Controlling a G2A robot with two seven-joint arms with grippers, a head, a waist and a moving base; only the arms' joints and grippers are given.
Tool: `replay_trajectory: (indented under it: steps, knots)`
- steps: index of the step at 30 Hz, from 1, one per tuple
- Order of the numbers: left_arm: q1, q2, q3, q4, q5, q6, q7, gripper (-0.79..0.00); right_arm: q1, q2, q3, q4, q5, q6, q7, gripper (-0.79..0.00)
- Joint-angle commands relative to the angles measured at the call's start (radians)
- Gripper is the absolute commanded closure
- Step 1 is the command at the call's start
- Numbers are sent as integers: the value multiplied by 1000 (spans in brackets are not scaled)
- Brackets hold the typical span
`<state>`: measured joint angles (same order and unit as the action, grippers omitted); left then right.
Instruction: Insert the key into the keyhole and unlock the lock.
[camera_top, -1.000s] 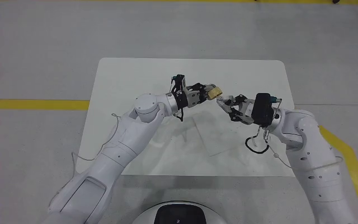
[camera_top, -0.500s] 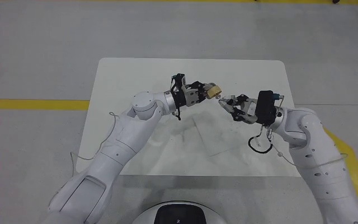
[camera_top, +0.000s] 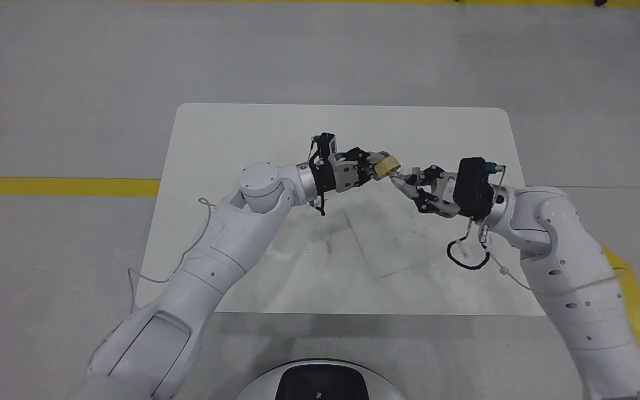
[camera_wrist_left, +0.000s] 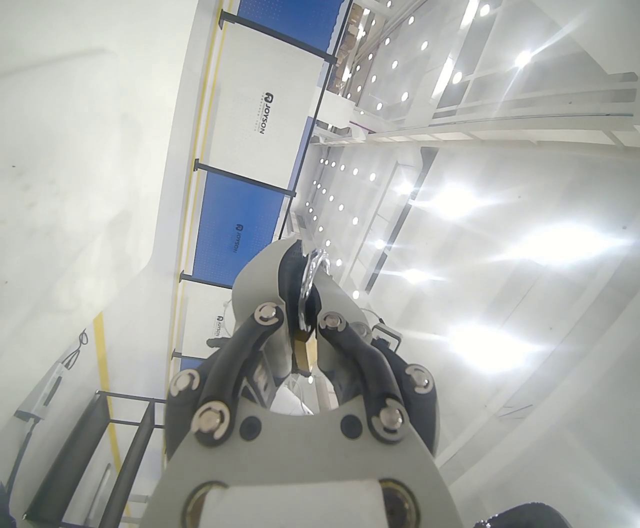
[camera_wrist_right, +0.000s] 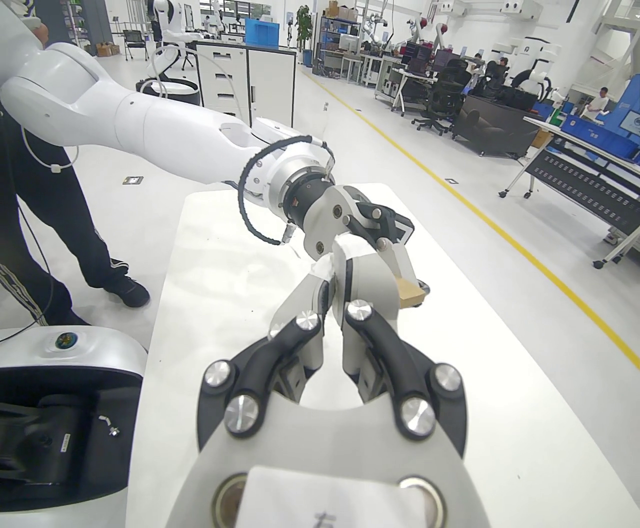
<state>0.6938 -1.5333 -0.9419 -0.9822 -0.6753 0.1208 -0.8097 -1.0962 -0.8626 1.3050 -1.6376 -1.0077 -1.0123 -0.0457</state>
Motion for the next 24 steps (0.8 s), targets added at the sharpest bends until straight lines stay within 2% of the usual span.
replay_trajectory:
  steps: [1,2,9,11,15,17,21,23,24]
  knots:
    - [-1,-1,-3,3,-1,2,9,0,-8,5,10,-24,-3,0,-1,-576]
    - [-1,-1,-6,4,-4,5,21,0,-14,8,18,-39,-10,0,-1,-785]
    - [0,-2,-8,3,-11,15,32,0,-14,8,18,-39,-10,0,-1,-785]
    - [3,-2,-10,3,-12,13,39,0,-22,8,33,-76,-51,76,16,-785]
    - [34,2,-33,-39,-6,22,128,0,-79,8,65,-166,-203,248,25,-785]
    - [43,5,-37,-61,7,40,146,0,-111,6,60,-194,-277,318,36,-619]
    - [62,8,-49,-84,8,57,175,0,-139,2,44,-228,-381,408,53,-554]
    - [69,8,-49,-90,14,64,184,0,-149,0,38,-246,-433,449,52,-388]
    - [72,9,-48,-92,18,66,185,0,-156,0,34,-257,-466,472,54,-372]
